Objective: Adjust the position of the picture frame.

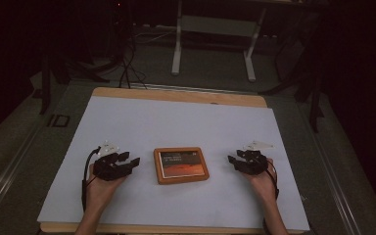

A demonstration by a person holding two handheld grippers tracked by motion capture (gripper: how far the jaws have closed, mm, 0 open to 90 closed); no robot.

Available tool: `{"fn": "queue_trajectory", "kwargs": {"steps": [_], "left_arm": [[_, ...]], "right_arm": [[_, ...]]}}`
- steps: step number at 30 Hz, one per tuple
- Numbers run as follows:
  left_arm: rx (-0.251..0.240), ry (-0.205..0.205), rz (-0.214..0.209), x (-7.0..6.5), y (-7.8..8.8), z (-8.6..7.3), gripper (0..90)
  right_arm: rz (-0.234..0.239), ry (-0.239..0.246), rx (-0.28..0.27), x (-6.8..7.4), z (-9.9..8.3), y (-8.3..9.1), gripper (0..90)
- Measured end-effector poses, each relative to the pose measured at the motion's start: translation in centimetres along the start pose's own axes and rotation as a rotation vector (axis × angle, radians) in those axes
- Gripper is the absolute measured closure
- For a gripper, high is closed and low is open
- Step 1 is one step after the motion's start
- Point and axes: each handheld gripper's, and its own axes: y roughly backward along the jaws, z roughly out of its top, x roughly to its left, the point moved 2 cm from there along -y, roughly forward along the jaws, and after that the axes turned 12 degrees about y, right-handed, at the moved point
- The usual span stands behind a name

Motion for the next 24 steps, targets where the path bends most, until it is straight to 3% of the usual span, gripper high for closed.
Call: {"fn": "queue_trajectory", "kwargs": {"steps": [6,15,24], "left_arm": [[0.017,0.034,-0.062,-1.5,-0.1,0.0,46.2],[0.062,0.021,-0.097,-4.5,-1.5,-0.6,39.0],[0.102,0.067,-0.131,-5.5,-3.1,-0.9,34.3]], "right_arm": [[0.023,0.012,-0.023,0.8,0.7,0.1,51.1],[0.076,0.03,-0.042,2.4,1.8,-0.5,51.0],[0.124,0.063,-0.046,4.3,2.7,-1.5,49.9]]}}
